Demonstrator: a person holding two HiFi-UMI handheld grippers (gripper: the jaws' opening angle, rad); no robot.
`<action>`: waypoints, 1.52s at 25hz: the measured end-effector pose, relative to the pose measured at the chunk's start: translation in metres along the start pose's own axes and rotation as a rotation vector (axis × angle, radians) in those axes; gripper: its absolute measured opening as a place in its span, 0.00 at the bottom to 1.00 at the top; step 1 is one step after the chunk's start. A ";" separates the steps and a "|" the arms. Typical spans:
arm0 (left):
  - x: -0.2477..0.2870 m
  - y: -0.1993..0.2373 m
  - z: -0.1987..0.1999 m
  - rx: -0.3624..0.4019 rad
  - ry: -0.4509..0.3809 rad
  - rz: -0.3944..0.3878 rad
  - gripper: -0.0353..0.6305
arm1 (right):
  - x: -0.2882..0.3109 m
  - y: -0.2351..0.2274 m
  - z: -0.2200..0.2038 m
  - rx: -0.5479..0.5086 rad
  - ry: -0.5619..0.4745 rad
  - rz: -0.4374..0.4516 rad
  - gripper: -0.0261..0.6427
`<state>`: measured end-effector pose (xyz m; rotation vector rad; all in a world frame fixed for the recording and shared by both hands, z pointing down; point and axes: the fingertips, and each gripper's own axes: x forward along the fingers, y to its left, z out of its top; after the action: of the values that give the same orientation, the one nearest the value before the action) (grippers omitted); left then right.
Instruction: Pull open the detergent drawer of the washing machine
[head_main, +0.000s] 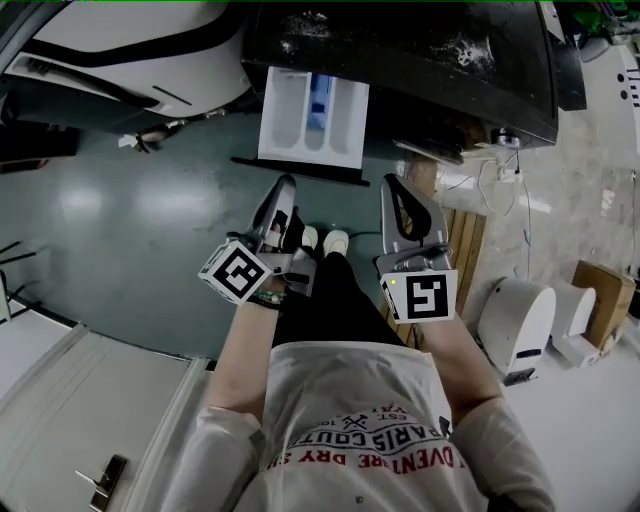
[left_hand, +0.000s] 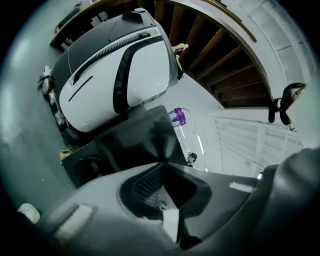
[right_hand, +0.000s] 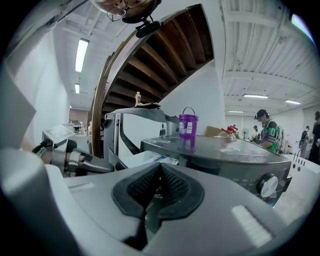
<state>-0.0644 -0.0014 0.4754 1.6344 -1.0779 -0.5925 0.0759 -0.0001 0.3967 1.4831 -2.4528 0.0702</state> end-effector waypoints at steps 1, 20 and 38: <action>-0.002 -0.004 0.005 0.027 -0.004 0.019 0.06 | 0.000 0.000 0.005 0.003 -0.006 0.001 0.04; -0.007 -0.149 0.073 0.811 0.091 -0.013 0.06 | -0.020 -0.017 0.108 0.044 -0.110 -0.012 0.04; 0.024 -0.232 0.087 1.129 0.208 -0.294 0.06 | -0.040 -0.035 0.152 -0.005 -0.128 0.006 0.04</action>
<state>-0.0407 -0.0529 0.2330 2.7820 -1.0743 0.0868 0.0924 -0.0100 0.2370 1.5217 -2.5552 -0.0310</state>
